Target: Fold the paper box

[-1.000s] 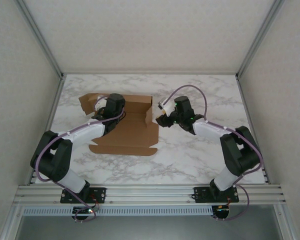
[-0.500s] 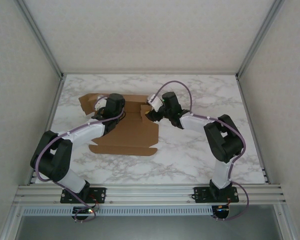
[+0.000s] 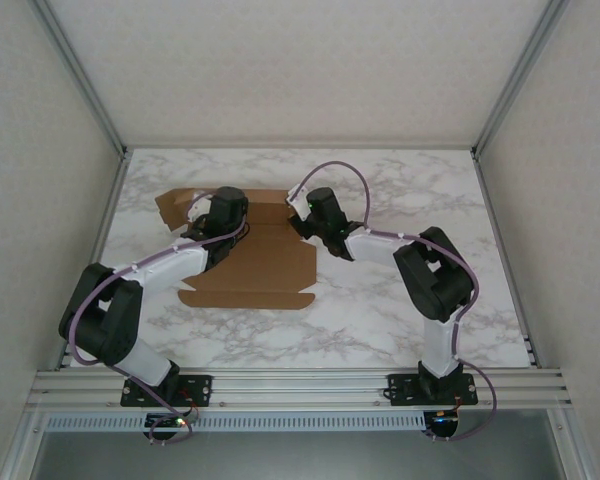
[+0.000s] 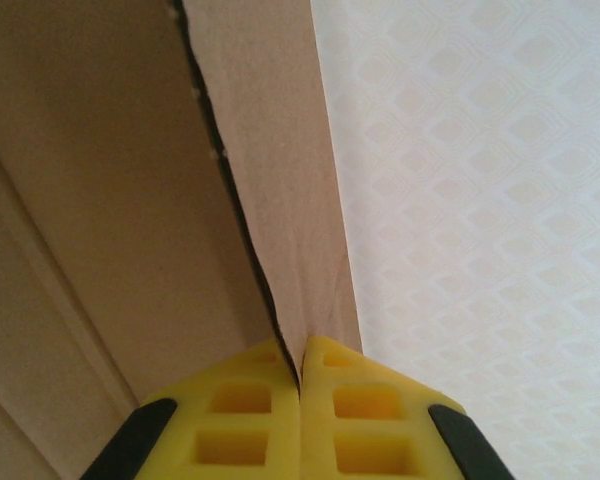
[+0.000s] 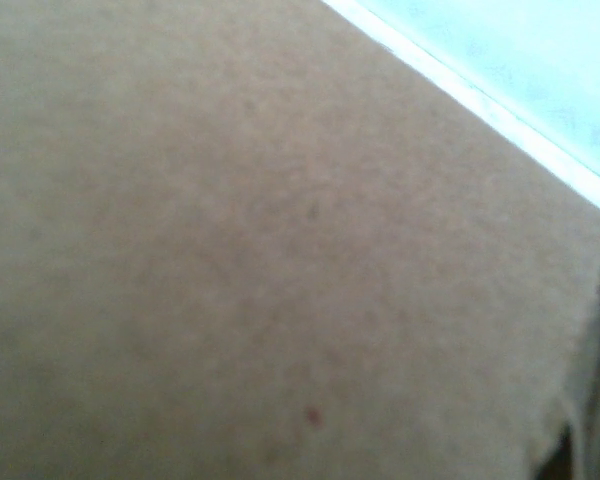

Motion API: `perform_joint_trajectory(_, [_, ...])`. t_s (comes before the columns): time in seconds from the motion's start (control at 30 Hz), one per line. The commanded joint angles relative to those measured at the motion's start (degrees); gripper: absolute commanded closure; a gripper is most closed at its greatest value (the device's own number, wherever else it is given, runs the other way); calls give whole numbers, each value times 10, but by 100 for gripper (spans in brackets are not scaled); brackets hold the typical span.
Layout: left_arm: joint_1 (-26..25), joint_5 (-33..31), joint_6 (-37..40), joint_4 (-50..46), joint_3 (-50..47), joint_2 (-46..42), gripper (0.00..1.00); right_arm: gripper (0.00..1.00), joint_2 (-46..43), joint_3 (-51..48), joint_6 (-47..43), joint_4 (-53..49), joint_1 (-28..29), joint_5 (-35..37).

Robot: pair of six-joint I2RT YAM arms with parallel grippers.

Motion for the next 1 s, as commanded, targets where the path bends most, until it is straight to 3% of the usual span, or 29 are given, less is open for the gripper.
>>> perform_joint_trajectory(0.0, [3, 26, -12, -118, -28, 3, 100, 61, 16, 26, 51, 2, 3, 82])
perform_joint_trajectory(0.47, [-4, 34, -37, -122, -23, -2, 100, 63, 56, 69, 105, -23, 14, 139])
perform_joint_trajectory(0.53, [-3, 33, -38, -124, -23, -4, 100, 68, 61, 73, 112, -26, 14, 151])
perform_joint_trajectory(0.63, [-4, 29, -38, -128, -21, -7, 100, 83, 67, 81, 116, -38, 15, 165])
perform_joint_trajectory(0.97, [-4, 29, -46, -150, -2, -6, 100, 99, 98, 147, 112, -123, 30, 280])
